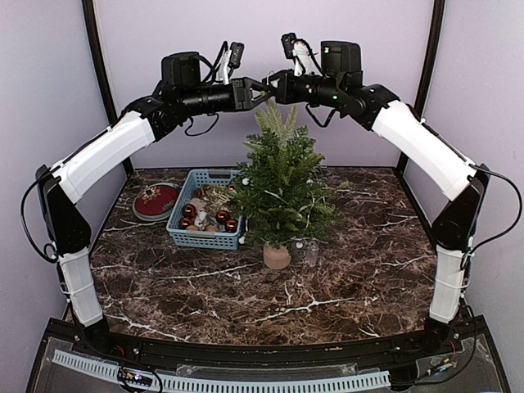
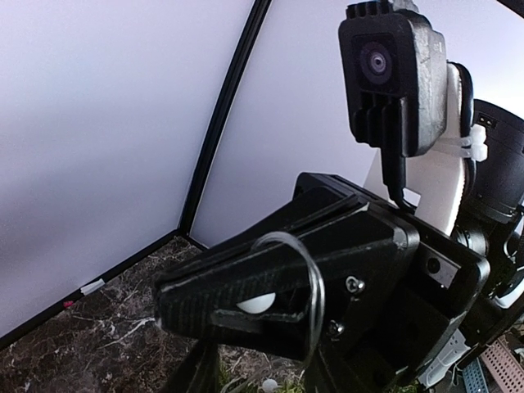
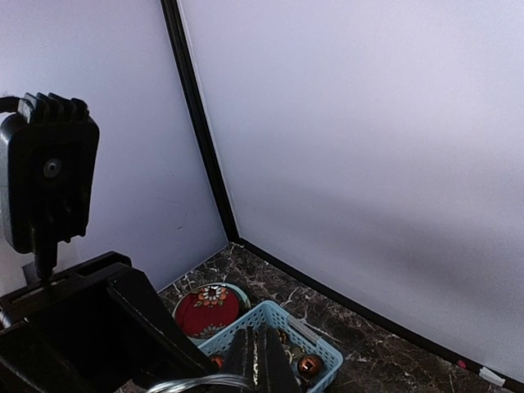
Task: Decorate the small christmas tree
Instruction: Wrap the light string in the gap of the branches.
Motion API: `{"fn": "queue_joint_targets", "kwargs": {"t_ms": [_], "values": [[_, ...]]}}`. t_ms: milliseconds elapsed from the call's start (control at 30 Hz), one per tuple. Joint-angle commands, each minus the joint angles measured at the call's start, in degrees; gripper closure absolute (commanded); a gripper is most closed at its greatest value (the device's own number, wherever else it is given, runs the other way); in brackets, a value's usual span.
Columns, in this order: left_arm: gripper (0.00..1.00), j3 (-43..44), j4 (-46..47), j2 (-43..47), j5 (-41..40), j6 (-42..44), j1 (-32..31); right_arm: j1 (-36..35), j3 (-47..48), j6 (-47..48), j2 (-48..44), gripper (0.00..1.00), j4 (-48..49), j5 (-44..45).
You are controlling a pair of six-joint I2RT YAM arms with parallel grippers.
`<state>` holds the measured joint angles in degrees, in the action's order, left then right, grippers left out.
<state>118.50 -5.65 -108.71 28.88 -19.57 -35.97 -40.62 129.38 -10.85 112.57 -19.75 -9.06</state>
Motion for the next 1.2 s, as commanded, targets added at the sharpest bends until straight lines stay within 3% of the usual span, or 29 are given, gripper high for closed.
{"fn": "queue_joint_targets", "kwargs": {"t_ms": [0, 133, 433, 633, 867, 1167], "values": [[0.68, -0.52, 4.65, 5.88, -2.15, 1.47, -0.16, -0.95, -2.46, 1.0, -1.62, 1.0, -3.02, 0.17], [0.68, -0.59, 4.4, 6.13, -2.88, 1.74, -0.11, -0.95, -2.49, 1.18, -1.53, 1.0, -3.1, 0.06], [0.48, -0.92, 4.93, 6.58, -3.74, 1.71, -0.16, -1.04, -2.63, 1.62, -1.04, 1.0, -4.1, 1.0], [0.5, -1.34, 5.2, 7.55, -4.53, 2.14, -0.13, -1.04, -3.04, 1.75, -0.91, 1.0, -4.05, 1.68], [0.61, -3.15, 5.47, 8.7, -5.34, 2.37, -0.15, -1.04, -3.08, 1.37, -0.34, 1.0, -3.79, 1.83], [0.59, -3.11, 1.73, 7.54, -5.02, 1.55, -0.2, -1.04, -3.02, 0.83, -0.53, 1.0, -3.01, 1.51]]}}
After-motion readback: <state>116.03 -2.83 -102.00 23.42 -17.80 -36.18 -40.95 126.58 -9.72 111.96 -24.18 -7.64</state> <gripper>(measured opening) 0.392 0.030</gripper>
